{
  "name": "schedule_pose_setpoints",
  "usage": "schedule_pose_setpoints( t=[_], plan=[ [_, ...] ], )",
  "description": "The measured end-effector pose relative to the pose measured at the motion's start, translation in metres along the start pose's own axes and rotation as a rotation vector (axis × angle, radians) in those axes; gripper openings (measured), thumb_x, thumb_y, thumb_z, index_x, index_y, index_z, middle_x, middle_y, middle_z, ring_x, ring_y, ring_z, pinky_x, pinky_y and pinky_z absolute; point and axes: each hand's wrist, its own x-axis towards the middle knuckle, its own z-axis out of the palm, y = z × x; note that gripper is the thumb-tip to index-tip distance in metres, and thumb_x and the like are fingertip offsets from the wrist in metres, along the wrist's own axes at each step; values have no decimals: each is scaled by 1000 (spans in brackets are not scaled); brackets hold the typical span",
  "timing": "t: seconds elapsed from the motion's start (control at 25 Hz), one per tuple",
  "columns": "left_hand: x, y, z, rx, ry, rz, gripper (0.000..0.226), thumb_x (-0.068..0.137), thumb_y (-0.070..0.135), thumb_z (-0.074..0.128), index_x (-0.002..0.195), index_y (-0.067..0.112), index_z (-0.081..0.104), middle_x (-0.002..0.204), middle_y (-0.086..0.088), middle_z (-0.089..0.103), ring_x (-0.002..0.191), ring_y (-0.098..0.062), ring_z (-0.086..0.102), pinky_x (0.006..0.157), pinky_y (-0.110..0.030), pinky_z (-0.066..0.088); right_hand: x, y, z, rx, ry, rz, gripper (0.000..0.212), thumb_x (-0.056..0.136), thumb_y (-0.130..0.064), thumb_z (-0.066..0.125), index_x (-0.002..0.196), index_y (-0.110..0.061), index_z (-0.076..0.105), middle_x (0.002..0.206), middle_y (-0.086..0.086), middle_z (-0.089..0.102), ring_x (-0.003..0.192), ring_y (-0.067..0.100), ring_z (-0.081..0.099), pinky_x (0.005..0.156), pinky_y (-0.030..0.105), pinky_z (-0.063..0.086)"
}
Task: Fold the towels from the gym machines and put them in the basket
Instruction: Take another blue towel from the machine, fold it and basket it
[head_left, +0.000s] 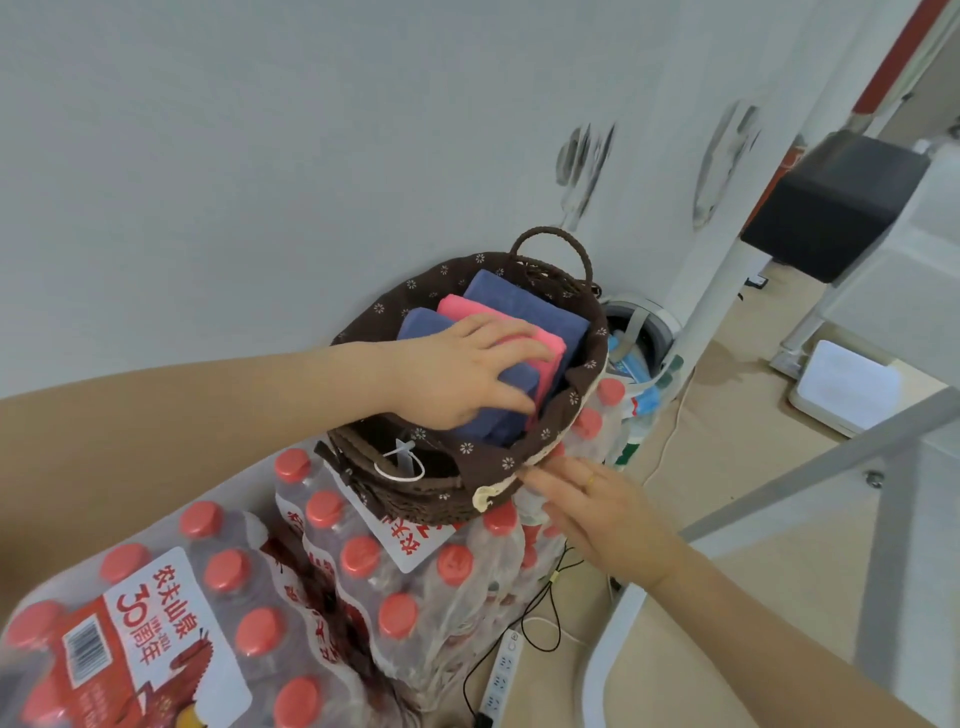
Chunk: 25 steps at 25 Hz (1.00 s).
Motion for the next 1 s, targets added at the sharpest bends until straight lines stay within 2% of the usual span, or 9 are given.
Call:
schedule_pose_setpoints(
  t=[0.08, 0.2, 0.36, 0.52, 0.6, 0.68, 0.8, 0.88, 1.0],
  plan=[
    [3, 23, -21, -322, -17, -190, 25, 88, 33, 47, 89, 15, 64, 86, -4, 63, 82, -23, 53, 72, -32, 46, 15, 0, -8, 80, 90, 195, 23, 98, -25, 34, 101, -13, 53, 81, 6, 64, 68, 25, 61, 60, 25, 41],
    [4, 48, -33, -431, -476, -476, 43, 94, 45, 39, 90, 8, 60, 79, -8, 62, 74, -23, 51, 65, -27, 33, 40, 11, -24, 201, 96, 521, 27, 89, -19, 43, 113, -14, 54, 83, 3, 60, 78, 25, 58, 65, 32, 41],
    [-9, 71, -29, -272, -464, -625, 38, 94, 43, 40, 103, 7, 50, 100, -13, 61, 92, -31, 58, 64, -33, 36, 46, 28, -32, 385, -88, 529, 49, 89, -26, 40, 139, -20, 39, 88, 7, 63, 81, 22, 56, 74, 33, 43],
    [-11, 89, -22, -93, -388, -679, 18, 94, 28, 43, 101, 12, 43, 97, -7, 62, 83, -28, 60, 58, -33, 35, 48, 30, -33, 295, -84, 564, 33, 93, -24, 47, 126, -21, 52, 75, 3, 59, 72, 20, 54, 66, 30, 38],
    [-11, 90, -22, -95, -364, -706, 19, 93, 26, 46, 104, 12, 40, 95, -6, 61, 74, -26, 55, 54, -32, 32, 53, 25, -41, -15, 47, 442, 34, 84, -30, 47, 110, -18, 65, 74, 1, 57, 73, 23, 55, 66, 27, 36],
    [-12, 92, -21, -120, -359, -735, 28, 91, 28, 48, 111, 11, 38, 98, -6, 62, 79, -26, 59, 56, -32, 32, 68, 12, -47, -84, 156, 220, 35, 80, -30, 45, 97, -15, 71, 86, 5, 64, 82, 28, 58, 73, 32, 42],
    [-16, 93, -18, -47, -361, -742, 37, 91, 29, 48, 120, 7, 41, 109, -8, 60, 99, -29, 58, 73, -34, 34, 102, -13, -51, 251, -241, 25, 40, 90, -23, 33, 110, -12, 65, 114, 5, 65, 107, 20, 56, 94, 30, 39],
    [-26, 93, -19, 64, -422, -748, 34, 91, 31, 46, 115, 8, 49, 108, -7, 57, 104, -29, 48, 90, -38, 30, 120, -13, -49, 349, -578, 149, 39, 97, -19, 30, 122, -12, 59, 128, 5, 59, 119, 18, 50, 99, 21, 31],
    [-37, 92, -18, 89, -475, -762, 35, 92, 36, 45, 109, 9, 58, 107, -7, 54, 104, -28, 45, 94, -39, 29, 133, -3, -38, 262, -853, 379, 45, 99, -33, 25, 119, -13, 60, 129, 9, 57, 115, 25, 50, 102, 32, 34]
  ],
)
